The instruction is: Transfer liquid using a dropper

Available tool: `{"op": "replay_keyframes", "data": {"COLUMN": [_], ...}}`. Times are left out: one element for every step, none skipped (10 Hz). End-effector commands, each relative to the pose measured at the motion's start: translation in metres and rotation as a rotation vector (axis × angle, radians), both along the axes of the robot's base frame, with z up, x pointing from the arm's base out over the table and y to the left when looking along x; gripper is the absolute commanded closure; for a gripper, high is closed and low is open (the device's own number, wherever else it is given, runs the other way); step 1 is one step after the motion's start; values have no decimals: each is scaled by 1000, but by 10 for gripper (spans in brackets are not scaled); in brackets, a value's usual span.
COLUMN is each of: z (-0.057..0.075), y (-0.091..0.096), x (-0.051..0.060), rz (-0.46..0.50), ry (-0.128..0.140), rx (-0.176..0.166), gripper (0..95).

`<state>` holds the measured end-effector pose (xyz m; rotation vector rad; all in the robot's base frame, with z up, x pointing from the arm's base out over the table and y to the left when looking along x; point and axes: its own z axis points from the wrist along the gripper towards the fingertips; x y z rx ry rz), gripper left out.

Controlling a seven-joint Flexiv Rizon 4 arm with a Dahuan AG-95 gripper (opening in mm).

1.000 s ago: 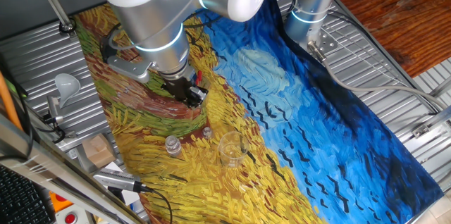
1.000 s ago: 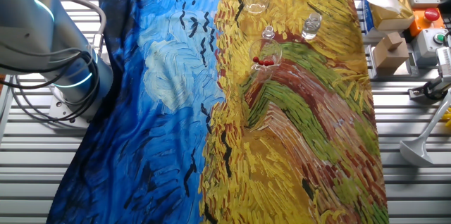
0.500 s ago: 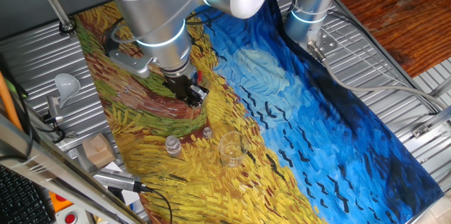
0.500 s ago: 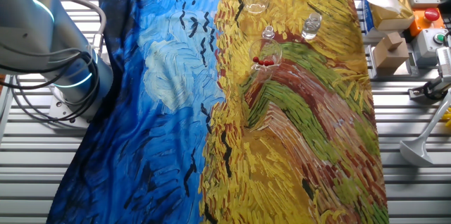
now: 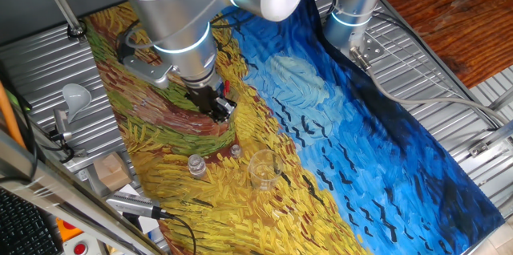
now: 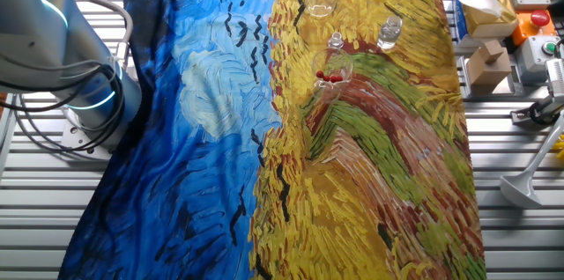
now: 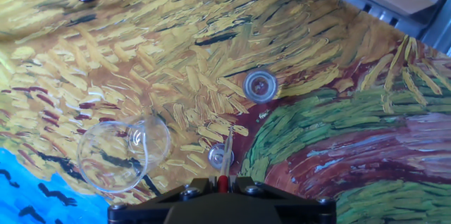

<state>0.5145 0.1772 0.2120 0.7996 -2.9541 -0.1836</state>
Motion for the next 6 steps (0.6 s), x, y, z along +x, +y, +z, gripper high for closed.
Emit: {"op": "replay_keyframes", "data": {"z": [1, 1, 1, 1, 1, 1], "y": [-1, -1, -1, -1, -1, -1], "x": [0, 0, 0, 0, 0, 0], "rz": [8, 11, 12, 7, 14, 28], "ry": [0, 0, 1, 0, 0, -4], "rx": [9, 9, 11, 3, -4, -9], "gripper": [950, 950, 950, 950, 950, 950]}}
